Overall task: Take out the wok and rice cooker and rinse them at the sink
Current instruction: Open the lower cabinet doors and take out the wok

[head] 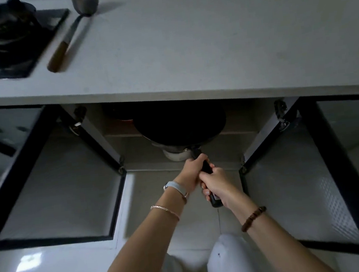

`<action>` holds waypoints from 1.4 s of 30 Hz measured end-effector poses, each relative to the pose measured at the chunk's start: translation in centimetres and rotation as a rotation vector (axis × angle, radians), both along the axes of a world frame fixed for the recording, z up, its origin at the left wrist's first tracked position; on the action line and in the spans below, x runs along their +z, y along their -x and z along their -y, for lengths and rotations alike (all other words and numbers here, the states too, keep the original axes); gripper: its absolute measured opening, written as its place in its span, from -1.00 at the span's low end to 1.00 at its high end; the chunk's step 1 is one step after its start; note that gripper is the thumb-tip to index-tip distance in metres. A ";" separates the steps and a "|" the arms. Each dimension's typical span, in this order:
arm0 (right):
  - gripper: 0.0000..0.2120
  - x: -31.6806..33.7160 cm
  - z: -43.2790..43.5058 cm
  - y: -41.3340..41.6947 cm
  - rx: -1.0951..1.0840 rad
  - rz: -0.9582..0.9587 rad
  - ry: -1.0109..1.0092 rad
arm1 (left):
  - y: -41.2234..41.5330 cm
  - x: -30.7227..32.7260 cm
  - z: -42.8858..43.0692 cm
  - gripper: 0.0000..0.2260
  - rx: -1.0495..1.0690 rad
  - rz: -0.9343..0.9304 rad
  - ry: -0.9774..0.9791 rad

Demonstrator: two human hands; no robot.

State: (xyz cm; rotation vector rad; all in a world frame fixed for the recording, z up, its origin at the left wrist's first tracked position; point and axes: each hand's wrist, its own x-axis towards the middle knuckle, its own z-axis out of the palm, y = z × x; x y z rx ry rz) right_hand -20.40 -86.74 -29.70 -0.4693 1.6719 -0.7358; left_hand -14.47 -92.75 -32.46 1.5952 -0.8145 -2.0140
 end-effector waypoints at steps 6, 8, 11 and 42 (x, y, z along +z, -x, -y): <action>-0.91 7.4 -4.0 -1.4 0.135 0.054 -0.109 | -2.7 7.8 -5.5 -0.83 0.090 0.013 -0.127; -0.91 9.5 -5.1 -1.7 0.192 0.055 -0.140 | -3.3 10.1 -7.2 -0.80 0.126 0.021 -0.156; -0.91 12.3 -6.8 -2.2 0.285 0.042 -0.162 | -4.1 12.8 -9.7 -0.77 0.208 0.022 -0.188; -0.88 25.1 -26.7 -9.4 0.530 0.068 0.100 | -12.2 22.9 -29.3 -0.88 0.460 0.085 0.038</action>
